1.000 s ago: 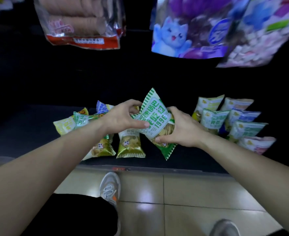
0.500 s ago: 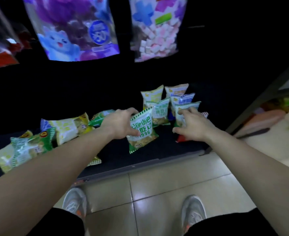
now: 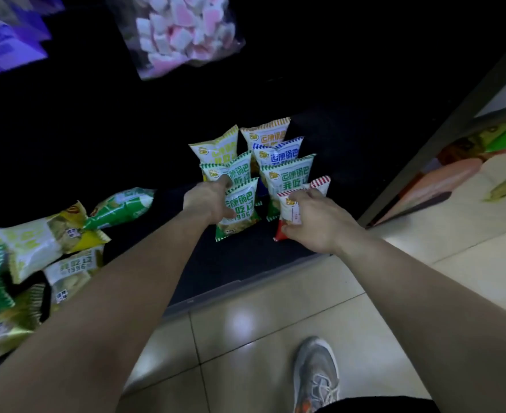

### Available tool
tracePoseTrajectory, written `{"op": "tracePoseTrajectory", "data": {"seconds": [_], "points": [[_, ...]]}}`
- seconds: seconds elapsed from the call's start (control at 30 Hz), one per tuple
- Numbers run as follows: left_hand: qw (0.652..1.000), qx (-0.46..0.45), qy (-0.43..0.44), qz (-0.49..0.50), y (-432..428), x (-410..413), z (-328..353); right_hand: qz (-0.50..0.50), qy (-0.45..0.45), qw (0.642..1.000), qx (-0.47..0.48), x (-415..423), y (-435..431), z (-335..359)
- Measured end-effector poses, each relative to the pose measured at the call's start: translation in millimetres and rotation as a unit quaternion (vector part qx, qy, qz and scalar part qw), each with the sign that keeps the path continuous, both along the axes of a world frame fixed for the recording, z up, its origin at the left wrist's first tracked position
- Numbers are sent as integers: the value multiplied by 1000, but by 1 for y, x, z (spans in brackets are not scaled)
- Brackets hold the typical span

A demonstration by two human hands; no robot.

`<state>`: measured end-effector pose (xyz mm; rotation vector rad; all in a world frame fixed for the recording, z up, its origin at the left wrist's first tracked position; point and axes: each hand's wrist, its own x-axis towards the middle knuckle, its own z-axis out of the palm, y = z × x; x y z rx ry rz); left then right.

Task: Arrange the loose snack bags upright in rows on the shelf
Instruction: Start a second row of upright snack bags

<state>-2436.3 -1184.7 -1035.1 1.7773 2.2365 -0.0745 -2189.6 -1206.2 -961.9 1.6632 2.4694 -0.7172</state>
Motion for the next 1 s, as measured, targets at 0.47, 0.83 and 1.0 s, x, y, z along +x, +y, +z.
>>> {"op": "tracePoseTrajectory", "data": {"seconds": [0.47, 0.83, 1.0], "points": [[995, 64, 67, -43, -6, 12, -11, 9, -27, 1000, -8, -21, -1, 8], [991, 61, 88, -78, -68, -61, 66, 67, -71, 995, 22, -67, -22, 29], [989, 47, 114, -81, -125, -119, 108, 101, -56, 993, 35, -109, -42, 40]]}}
